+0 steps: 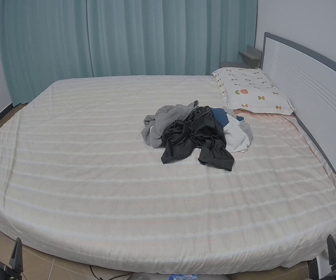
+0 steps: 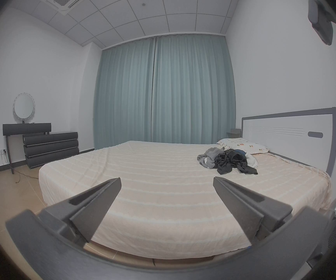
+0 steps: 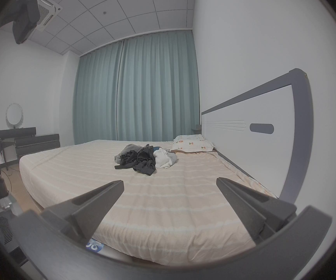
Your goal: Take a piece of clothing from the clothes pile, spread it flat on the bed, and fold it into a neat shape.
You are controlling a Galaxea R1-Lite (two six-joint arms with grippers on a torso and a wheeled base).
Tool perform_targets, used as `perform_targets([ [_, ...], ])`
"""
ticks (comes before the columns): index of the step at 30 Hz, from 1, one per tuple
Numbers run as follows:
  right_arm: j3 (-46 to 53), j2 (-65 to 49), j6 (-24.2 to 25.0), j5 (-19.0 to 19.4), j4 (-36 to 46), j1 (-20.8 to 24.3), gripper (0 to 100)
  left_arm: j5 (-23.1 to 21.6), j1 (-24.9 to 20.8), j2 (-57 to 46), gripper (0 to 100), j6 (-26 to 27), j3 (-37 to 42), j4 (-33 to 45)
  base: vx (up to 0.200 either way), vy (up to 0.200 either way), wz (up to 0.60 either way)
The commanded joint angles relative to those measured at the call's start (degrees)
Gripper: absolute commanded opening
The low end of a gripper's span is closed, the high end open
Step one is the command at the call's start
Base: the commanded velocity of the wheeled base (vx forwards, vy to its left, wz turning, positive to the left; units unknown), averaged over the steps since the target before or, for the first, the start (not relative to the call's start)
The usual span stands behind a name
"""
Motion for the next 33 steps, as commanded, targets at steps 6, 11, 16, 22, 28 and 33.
perform_targets([
  [6, -1.7, 1.3, -0.8, 2.0, -1.0, 0.5, 100, 0.0, 0.0, -1.0, 100, 0.0, 1.0, 0.0, 0.000, 0.000, 0.00],
  [11, -12.1, 15.6, 1.0, 4.1, -0.2, 1.1, 100, 0.0, 0.0, -1.0, 100, 0.0, 1.0, 0.0, 0.000, 0.000, 0.00],
  [16, -13.7, 33.5, 0.9, 7.8, -4.2, 2.8, 100, 0.0, 0.0, -1.0, 100, 0.0, 1.0, 0.0, 0.000, 0.000, 0.00],
  [22, -19.6, 61.7, 8.3, 8.4, -16.0, 6.3, 100, 0.0, 0.0, -1.0, 100, 0.0, 1.0, 0.0, 0.000, 0.000, 0.00],
  [28, -29.6, 85.5, 17.6, 8.8, -25.3, 8.7, 100, 0.0, -0.1, -1.0, 100, 0.0, 1.0, 0.0, 0.000, 0.000, 0.00],
  [33, -43.7, 106.4, 22.9, 7.8, -29.2, 10.3, 100, 0.0, -0.1, -1.0, 100, 0.0, 1.0, 0.0, 0.000, 0.000, 0.00],
])
